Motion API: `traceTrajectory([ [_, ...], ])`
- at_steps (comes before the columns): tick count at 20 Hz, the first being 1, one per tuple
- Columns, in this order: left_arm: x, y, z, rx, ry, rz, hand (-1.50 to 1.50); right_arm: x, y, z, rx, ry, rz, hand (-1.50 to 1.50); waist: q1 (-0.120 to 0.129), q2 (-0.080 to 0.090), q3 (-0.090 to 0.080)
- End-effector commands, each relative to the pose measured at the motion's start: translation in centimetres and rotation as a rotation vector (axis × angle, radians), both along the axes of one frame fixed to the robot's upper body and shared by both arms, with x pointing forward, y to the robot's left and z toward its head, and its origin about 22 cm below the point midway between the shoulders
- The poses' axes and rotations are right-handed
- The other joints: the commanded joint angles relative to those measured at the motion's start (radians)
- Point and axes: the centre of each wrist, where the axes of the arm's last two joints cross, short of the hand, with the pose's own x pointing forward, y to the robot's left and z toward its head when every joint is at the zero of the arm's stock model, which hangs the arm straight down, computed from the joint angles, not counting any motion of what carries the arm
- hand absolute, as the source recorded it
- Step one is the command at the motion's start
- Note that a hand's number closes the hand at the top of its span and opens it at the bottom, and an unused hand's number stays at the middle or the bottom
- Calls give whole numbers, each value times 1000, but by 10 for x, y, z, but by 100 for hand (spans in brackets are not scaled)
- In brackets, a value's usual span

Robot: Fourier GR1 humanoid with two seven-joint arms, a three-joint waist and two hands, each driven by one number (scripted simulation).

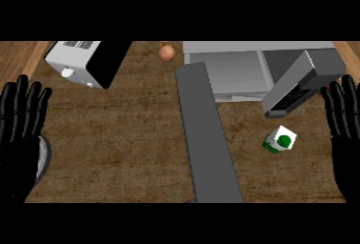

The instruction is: Pick up the milk, place it into the microwave and close the microwave

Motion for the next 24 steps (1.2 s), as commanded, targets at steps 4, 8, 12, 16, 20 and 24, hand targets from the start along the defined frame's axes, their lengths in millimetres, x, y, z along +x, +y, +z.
traceTrajectory([
  [4, 13, -10, -18, -28, 1, 25, -150, 18, 28, -7, 12, -40, -214, -150, 40, -30, -13],
  [8, -5, -10, -25, -149, 102, 105, -150, 19, 42, -3, -27, 77, -257, -150, 44, -33, -14],
  [12, -17, -2, -33, -147, 109, 90, -150, -3, 61, 1, -18, 46, -263, -150, 38, -33, -13],
  [16, -52, 27, -38, -126, 104, 105, -150, 14, 71, 8, -32, 68, -302, -150, 46, -33, -13],
  [20, -72, 20, -8, -131, 110, 88, -150, 7, 62, -7, -54, 102, -371, -150, 44, -34, -13],
  [24, -74, 34, -12, -137, 99, 87, -150, 1, 60, -26, -43, 166, -417, -150, 42, -33, -13],
])
